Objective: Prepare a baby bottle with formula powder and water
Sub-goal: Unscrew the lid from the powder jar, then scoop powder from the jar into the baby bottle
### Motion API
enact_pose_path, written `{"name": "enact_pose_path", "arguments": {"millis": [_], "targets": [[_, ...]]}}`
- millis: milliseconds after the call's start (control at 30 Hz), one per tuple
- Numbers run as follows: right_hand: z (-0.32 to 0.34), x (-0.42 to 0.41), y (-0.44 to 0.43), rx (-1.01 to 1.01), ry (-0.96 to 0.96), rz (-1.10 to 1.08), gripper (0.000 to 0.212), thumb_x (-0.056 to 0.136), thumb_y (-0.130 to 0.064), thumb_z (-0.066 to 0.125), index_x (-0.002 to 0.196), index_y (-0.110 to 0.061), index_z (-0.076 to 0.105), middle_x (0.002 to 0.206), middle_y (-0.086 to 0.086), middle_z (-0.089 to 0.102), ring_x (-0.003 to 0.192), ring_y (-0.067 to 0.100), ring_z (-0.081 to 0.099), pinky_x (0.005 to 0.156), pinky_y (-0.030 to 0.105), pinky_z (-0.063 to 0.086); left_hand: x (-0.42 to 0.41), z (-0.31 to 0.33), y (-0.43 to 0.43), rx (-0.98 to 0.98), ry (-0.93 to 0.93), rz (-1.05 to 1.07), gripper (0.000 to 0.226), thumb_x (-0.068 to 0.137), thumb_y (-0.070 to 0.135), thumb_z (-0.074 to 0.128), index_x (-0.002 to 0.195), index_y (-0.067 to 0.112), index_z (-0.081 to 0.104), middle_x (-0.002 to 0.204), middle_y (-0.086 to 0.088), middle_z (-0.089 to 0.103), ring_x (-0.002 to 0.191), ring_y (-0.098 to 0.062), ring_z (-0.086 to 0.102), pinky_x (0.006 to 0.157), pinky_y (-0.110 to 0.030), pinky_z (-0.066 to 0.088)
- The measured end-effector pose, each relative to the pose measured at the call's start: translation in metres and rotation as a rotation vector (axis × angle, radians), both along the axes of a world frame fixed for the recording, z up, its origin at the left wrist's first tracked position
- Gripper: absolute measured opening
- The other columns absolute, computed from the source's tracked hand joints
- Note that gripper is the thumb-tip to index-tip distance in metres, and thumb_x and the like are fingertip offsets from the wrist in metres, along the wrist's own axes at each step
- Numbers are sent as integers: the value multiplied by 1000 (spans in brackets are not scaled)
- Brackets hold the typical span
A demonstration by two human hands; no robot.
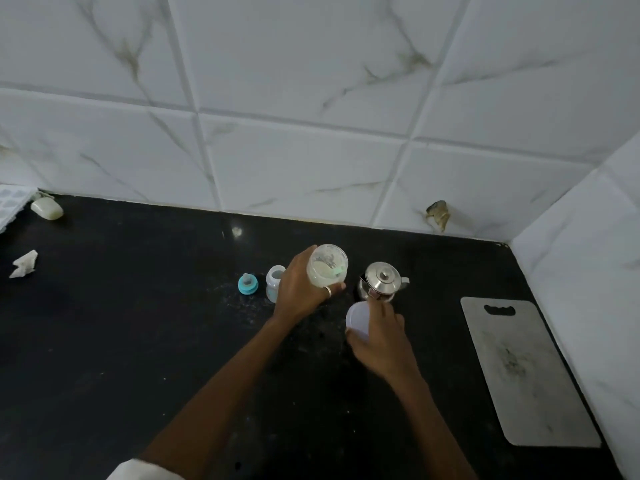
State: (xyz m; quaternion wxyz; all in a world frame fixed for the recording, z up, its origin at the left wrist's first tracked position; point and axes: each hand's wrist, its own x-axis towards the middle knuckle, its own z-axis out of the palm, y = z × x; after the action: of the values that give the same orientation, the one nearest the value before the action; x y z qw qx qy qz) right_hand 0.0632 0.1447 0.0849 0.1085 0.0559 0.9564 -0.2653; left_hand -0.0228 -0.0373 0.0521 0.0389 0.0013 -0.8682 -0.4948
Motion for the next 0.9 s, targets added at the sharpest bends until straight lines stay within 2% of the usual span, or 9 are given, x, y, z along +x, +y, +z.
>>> {"name": "enact_pose_path", "arguments": {"millis": [100, 233, 500, 633, 733, 800, 900], "targets": [[-25, 15, 4, 78, -115, -20, 78, 89, -46, 63, 153, -19, 26, 154, 3, 33, 136, 27, 33, 101, 43, 44, 1, 0, 5, 17, 27, -19, 88, 59, 60, 90, 134, 29, 56, 129, 7, 65, 121, -12, 61, 103, -39, 52], [-46, 25, 7, 135, -166, 5, 79, 90, -45, 62, 153, -13, 26, 152, 8, 35, 135, 31, 36, 104, 42, 45, 4, 2, 10, 27, 55, -51, 70, 62, 51, 92, 122, 31, 61, 117, 11, 68, 111, -10, 65, 95, -40, 55], [-68, 35, 7, 281, -155, 65, 74, 88, -47, 63, 147, -15, 33, 146, 8, 43, 127, 30, 44, 99, 40, 46, 17, -2, 14, 22, 52, -51, 70, 63, 48, 93, 124, 30, 62, 120, 12, 68, 114, -7, 64, 98, -37, 55], [-70, 36, 6, 346, -146, 67, 79, 88, -59, 63, 148, -17, 34, 147, 8, 42, 129, 32, 44, 103, 45, 44, 22, -6, 13, 12, 34, -61, 70, 62, 48, 93, 122, 31, 62, 118, 12, 69, 113, -9, 65, 97, -39, 55], [-53, 27, 3, 221, -32, 24, 64, 93, -55, 59, 144, -19, 44, 144, 9, 46, 128, 31, 48, 101, 46, 46, 23, -13, 9, -4, 1, -47, 84, 60, 59, 92, 130, 29, 58, 127, 9, 66, 120, -12, 62, 101, -41, 53], [-36, 18, -2, 55, 155, -22, 45, 97, -43, 59, 134, -18, 55, 135, 7, 53, 122, 27, 53, 95, 43, 50, 24, -16, 7, -20, -5, -39, 94, 59, 63, 91, 137, 24, 54, 134, 4, 63, 126, -13, 59, 106, -39, 51], [-3, 0, -13, -170, 479, -65, 20, 97, -27, 62, 115, -18, 65, 117, 0, 57, 107, 15, 57, 87, 37, 54, 30, -10, 7, -8, 40, -37, 101, 63, 56, 91, 146, 15, 49, 147, -2, 56, 137, -13, 50, 114, -28, 40]]}}
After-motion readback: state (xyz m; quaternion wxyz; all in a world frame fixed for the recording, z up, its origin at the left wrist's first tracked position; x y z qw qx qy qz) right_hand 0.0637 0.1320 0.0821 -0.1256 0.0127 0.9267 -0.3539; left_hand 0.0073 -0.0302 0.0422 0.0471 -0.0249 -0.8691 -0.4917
